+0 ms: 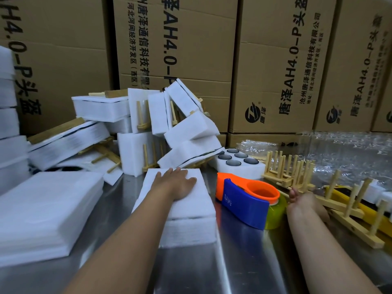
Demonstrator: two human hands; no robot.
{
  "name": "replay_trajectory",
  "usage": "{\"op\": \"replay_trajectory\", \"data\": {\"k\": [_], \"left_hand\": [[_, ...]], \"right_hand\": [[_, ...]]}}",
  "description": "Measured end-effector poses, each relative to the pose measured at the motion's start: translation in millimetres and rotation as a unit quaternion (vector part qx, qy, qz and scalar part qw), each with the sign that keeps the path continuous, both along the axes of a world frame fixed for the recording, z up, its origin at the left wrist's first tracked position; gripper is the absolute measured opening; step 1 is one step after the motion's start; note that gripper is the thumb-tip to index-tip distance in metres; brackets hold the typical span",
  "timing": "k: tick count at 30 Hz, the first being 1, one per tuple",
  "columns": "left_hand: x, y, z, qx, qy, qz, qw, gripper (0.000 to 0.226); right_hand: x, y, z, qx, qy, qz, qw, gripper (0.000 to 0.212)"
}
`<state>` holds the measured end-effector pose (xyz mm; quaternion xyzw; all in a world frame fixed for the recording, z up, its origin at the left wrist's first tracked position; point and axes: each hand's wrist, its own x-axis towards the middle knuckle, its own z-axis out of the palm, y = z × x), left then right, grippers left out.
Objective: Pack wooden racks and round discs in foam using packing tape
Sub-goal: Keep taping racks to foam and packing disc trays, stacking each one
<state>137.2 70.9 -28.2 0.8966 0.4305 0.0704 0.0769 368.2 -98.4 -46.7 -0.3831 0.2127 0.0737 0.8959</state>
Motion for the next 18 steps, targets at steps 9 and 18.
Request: {"op": "replay_trajectory", "data": {"k": [9,18], "left_hand": [[-1,0,0,0.0,-0.007,-0.005,1.0,0.059],[0,0,0,0.003,-0.008,-0.001,1.0,0.059]], "right_hand": [[8,-5,-3,0.025,0.01,0.036,0.999,0.028],[-3,0,2,-0.062,-0.039,0.025,0.997,0.026]]}}
